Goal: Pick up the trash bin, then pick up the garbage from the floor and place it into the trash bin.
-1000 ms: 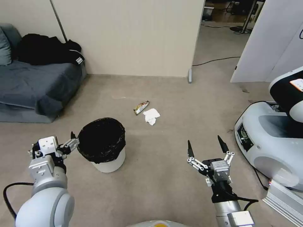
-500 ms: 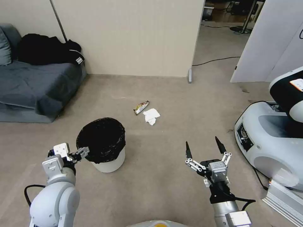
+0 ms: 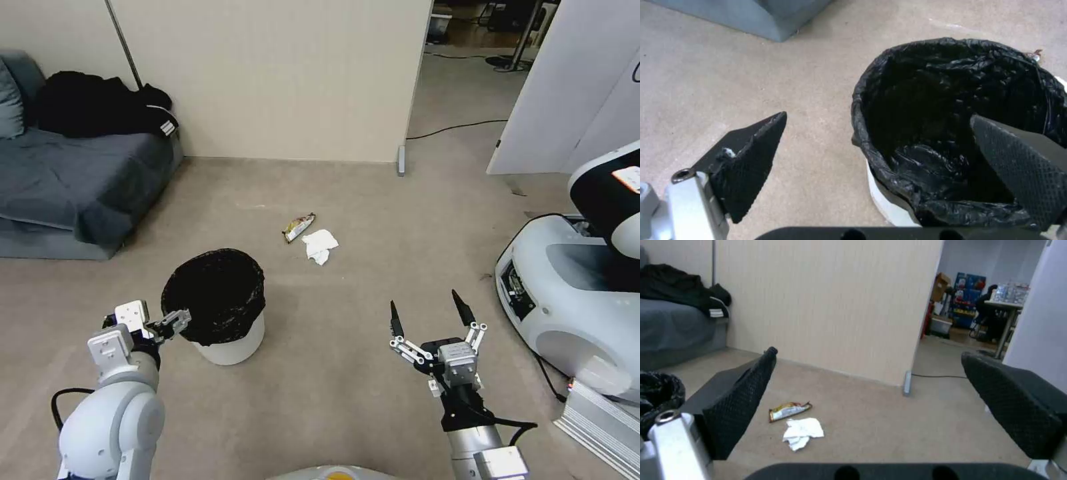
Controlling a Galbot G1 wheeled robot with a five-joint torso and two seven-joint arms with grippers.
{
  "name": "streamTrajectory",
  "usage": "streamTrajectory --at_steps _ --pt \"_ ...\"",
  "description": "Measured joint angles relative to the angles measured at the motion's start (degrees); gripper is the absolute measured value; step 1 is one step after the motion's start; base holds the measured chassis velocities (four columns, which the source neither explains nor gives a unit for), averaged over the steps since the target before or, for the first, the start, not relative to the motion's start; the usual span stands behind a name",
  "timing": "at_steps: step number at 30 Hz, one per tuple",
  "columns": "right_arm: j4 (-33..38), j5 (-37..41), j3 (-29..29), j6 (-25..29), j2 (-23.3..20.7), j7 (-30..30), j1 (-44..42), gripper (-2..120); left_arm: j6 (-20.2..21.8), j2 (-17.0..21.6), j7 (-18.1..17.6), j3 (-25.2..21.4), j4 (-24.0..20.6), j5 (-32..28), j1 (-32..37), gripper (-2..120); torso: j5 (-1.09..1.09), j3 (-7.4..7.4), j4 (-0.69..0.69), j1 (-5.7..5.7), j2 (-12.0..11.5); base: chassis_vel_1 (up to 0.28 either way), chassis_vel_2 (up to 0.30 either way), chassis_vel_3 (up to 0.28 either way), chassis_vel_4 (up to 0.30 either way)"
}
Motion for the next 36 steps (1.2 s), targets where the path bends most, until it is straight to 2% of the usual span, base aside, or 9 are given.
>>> streamTrajectory --at_steps 13,15,16,19,23,36 --pt "-0.10 -0.42 -0.04 0.16 0.00 -0.07 -0.08 100 -0.11 -0.10 -0.02 0.21 1.82 -0.68 -1.12 100 0.00 0.00 0.00 0.00 0.00 0.000 0.000 0.000 0.000" --pt "-0.60 -0.46 0.02 0.56 0.00 -0.10 0.02 100 -0.15 0.34 -0.13 0.01 4.52 -2.21 -2.64 100 0.00 0.00 0.00 0.00 0.00 0.000 0.000 0.000 0.000" --pt "-0.60 -0.46 0.02 0.56 0.00 -0.10 0.02 100 -0.15 0.34 -0.13 0.01 4.52 -2.21 -2.64 100 0.00 0.00 0.00 0.00 0.00 0.000 0.000 0.000 0.000" --pt "-1.70 -1.42 -0.94 0.83 0.00 -0.10 0.26 100 -0.17 0.62 -0.22 -0.15 9.91 -2.79 -5.10 100 -0.01 0.00 0.00 0.00 0.00 0.000 0.000 0.000 0.000" --pt "-2.42 -1.76 -1.66 0.87 0.00 -0.14 0.40 100 -0.19 0.50 -0.24 -0.55 13.36 -2.71 -6.55 100 -0.01 0.00 0.00 0.00 0.00 0.000 0.000 0.000 0.000" --pt "-4.83 -2.43 -3.76 1.29 0.00 -0.12 0.83 100 -0.40 0.26 -0.03 -0.48 20.32 -1.48 -9.52 100 0.01 0.00 0.00 0.00 0.00 0.000 0.000 0.000 0.000"
